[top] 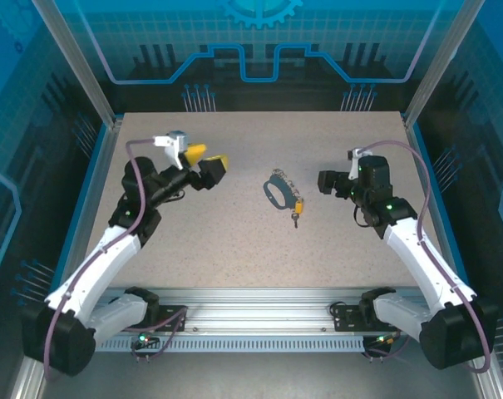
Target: Put the keys on the keyring
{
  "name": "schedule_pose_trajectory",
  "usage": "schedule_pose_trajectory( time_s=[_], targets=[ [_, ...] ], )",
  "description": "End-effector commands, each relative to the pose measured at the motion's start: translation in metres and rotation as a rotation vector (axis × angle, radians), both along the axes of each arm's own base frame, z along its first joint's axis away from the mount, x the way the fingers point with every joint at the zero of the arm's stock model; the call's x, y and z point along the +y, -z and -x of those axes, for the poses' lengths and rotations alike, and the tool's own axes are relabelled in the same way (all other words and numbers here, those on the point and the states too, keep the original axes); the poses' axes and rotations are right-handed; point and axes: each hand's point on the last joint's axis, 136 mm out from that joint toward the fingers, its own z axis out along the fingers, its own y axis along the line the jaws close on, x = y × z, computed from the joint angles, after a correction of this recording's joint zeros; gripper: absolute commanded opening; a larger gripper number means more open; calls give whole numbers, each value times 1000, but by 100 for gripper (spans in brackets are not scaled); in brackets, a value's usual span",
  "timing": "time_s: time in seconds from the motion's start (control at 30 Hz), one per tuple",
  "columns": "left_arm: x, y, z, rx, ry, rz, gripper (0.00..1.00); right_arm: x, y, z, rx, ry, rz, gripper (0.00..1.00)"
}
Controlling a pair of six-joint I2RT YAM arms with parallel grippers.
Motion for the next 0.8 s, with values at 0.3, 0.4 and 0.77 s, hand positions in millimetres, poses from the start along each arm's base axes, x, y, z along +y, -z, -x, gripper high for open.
schedule_pose_trajectory(
  time_s=[0.3, 0.4, 0.77],
  targets=[
    [144, 130, -29, 93, -602, -368, 99, -67, 44, -34, -109, 220, 155, 100],
    [145, 153, -30, 107, -598, -377, 99, -74, 63, -38, -89, 231, 194, 100],
    [147, 215, -39, 150, -598, -406, 99, -68, 103, -51, -175, 124, 226, 100]
  ],
)
